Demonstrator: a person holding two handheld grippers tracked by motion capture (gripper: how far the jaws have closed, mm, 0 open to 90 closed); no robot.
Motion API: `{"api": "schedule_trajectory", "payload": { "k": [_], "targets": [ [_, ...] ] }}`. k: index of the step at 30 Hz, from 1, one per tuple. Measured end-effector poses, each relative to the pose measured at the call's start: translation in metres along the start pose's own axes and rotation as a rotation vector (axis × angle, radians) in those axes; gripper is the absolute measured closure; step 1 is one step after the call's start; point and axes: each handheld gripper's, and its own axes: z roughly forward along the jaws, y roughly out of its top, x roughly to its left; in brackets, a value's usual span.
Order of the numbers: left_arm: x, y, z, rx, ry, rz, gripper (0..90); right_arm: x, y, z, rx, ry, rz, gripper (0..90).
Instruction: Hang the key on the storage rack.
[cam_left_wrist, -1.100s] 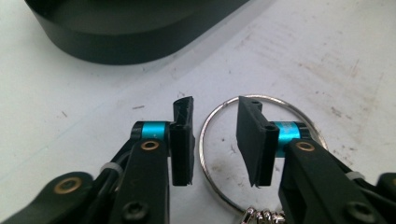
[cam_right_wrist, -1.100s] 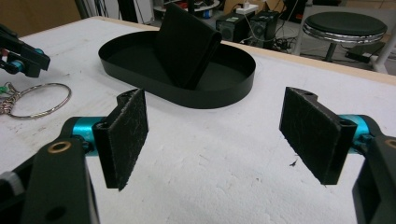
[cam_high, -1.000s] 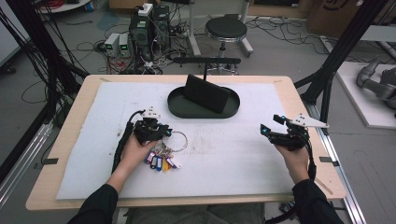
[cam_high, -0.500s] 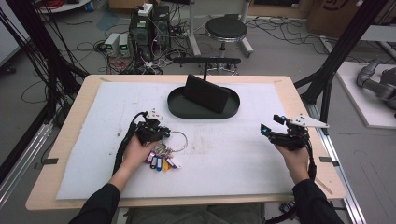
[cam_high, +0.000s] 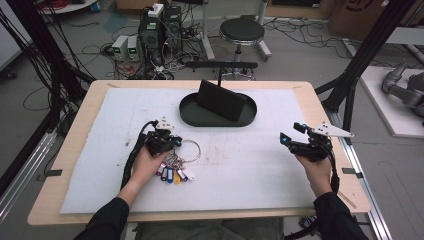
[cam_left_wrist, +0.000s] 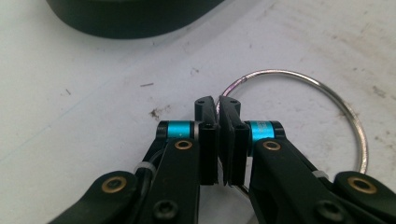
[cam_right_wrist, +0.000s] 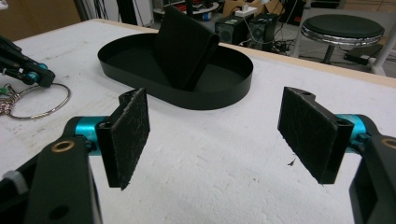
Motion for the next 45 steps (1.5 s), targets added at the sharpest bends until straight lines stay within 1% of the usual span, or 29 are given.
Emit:
{"api": "schedule_trajectory", "payload": {
  "k": [2, 5, 8, 13, 17, 23, 27, 31, 34, 35, 38, 39, 42, 45],
  "targets": [
    [-0.001, 0.001, -0.003, -0.017, -0.004, 0.005, 86.2, 0.000, 0.000, 0.000, 0.000, -0.001, 0.000, 25.3],
    [-0.003, 0.003, -0.009, -0.049, -0.009, 0.003, 86.2, 0.000, 0.000, 0.000, 0.001, -0.002, 0.000, 25.5],
    [-0.007, 0.006, -0.016, -0.083, -0.023, 0.020, 86.1, 0.001, 0.000, 0.000, 0.001, -0.002, -0.004, 25.6],
    [-0.014, 0.009, -0.028, -0.124, -0.045, 0.039, 86.1, 0.001, 0.000, 0.000, 0.002, -0.001, -0.006, 25.6],
    [-0.022, 0.012, -0.037, -0.151, -0.066, 0.075, 86.0, 0.002, 0.000, 0.000, 0.003, 0.000, -0.006, 25.5],
    [-0.034, 0.014, -0.048, -0.179, -0.117, 0.130, 85.9, 0.002, 0.000, 0.000, 0.004, -0.001, -0.009, 25.5],
    [-0.039, 0.014, -0.049, -0.183, -0.148, 0.150, 85.4, 0.002, 0.000, 0.000, 0.004, -0.002, -0.007, 25.6],
    [-0.039, 0.013, -0.048, -0.176, -0.172, 0.153, 84.1, 0.002, 0.000, 0.001, 0.004, 0.001, -0.010, 25.6],
    [-0.040, 0.013, -0.046, -0.169, -0.179, 0.154, 82.6, 0.002, 0.000, 0.001, 0.007, 0.003, -0.007, 25.6],
    [-0.040, 0.013, -0.046, -0.162, -0.181, 0.162, 82.3, 0.002, 0.000, 0.001, 0.005, 0.002, -0.010, 25.6],
    [-0.040, 0.012, -0.043, -0.146, -0.192, 0.156, 81.5, 0.002, 0.000, 0.001, 0.006, 0.002, -0.008, 25.6],
    [-0.039, 0.012, -0.042, -0.135, -0.196, 0.158, 81.7, 0.002, 0.000, 0.001, 0.006, 0.002, -0.007, 25.6],
    [-0.039, 0.011, -0.041, -0.131, -0.206, 0.157, 83.2, 0.002, 0.000, 0.000, 0.005, 0.002, -0.008, 25.6],
    [-0.038, 0.011, -0.042, -0.125, -0.215, 0.164, 85.6, 0.002, 0.000, 0.001, 0.007, 0.003, -0.008, 25.6]
  ]
}}
